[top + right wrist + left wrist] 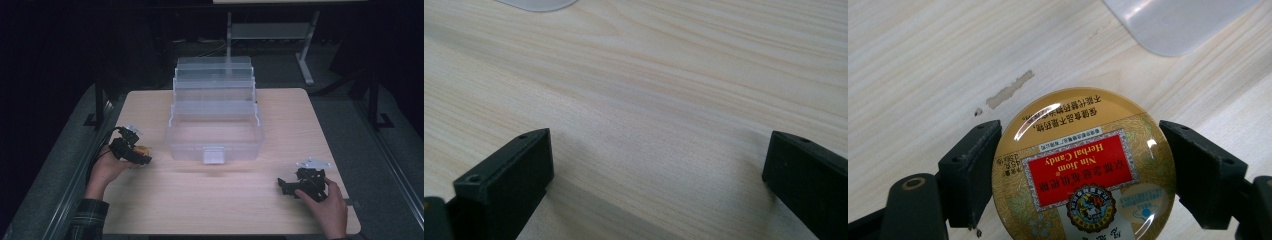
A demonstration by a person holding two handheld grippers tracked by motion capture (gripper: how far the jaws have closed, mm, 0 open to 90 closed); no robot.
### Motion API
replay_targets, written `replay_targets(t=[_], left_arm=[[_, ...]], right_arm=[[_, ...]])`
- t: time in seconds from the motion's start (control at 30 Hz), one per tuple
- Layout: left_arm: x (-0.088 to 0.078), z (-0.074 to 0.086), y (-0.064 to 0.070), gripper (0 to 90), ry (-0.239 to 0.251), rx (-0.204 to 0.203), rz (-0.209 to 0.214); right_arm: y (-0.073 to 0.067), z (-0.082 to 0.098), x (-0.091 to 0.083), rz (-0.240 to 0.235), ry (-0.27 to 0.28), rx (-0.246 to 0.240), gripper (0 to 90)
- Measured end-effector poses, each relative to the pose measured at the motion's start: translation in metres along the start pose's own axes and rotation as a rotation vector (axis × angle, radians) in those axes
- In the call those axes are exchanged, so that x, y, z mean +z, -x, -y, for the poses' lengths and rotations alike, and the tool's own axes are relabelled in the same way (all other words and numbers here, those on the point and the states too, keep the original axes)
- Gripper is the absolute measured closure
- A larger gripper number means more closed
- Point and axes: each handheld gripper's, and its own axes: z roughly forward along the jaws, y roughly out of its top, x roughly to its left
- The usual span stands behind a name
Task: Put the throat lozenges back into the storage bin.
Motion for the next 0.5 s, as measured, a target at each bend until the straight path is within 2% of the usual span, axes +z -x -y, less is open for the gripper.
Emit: replay_targets(t=[0.5], left_arm=[[-0.024,-0.019,0.006,19.7,0.036,0.032,-0.013]], right_arm=[[0.0,0.0,0.0,0.0,0.0,0.0,0.0]])
